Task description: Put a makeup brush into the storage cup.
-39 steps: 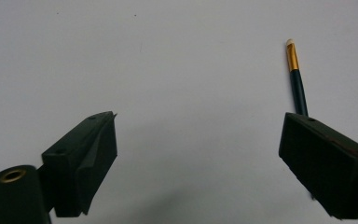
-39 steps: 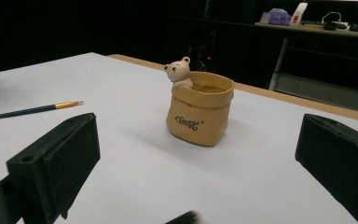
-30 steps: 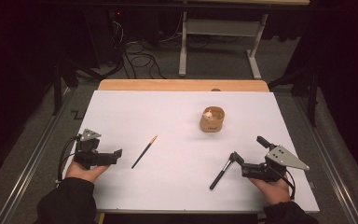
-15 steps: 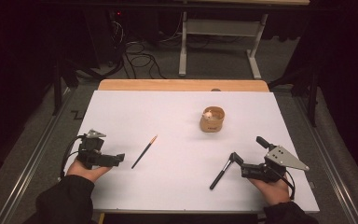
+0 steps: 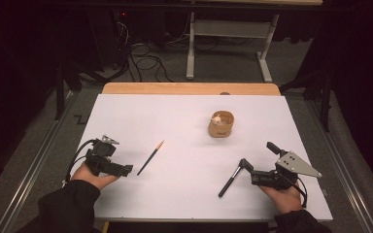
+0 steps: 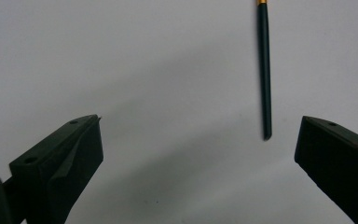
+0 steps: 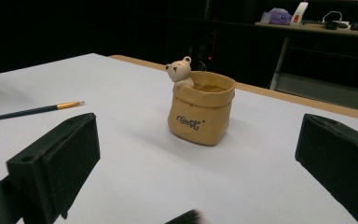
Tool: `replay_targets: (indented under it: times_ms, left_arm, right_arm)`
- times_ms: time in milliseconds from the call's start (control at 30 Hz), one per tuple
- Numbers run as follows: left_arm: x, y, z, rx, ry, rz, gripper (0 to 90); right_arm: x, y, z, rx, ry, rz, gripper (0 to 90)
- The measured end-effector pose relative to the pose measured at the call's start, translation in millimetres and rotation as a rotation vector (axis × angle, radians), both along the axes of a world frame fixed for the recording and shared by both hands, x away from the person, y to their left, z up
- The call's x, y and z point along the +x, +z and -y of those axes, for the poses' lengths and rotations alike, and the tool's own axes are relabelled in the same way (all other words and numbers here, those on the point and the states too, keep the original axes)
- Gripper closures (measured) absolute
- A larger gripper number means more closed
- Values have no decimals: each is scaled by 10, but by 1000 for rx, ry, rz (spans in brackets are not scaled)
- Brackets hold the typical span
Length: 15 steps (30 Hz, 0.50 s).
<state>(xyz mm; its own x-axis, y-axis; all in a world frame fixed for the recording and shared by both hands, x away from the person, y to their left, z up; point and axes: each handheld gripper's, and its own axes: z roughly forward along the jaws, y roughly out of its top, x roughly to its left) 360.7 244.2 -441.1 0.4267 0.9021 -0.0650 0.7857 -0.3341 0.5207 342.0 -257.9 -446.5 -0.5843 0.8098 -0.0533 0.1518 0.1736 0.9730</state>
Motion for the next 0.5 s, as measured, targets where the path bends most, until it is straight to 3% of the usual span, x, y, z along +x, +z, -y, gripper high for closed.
replay_targets:
  times_ms: [367, 500]
  left_arm:
    - [51, 26, 110, 30, -58, -72, 69]
    - [86, 32, 145, 22, -80, -119, 90]
  right_arm:
    - [2, -4, -2, -2, 1, -1, 3]
    - [-1, -5, -7, -2, -2, -5, 3]
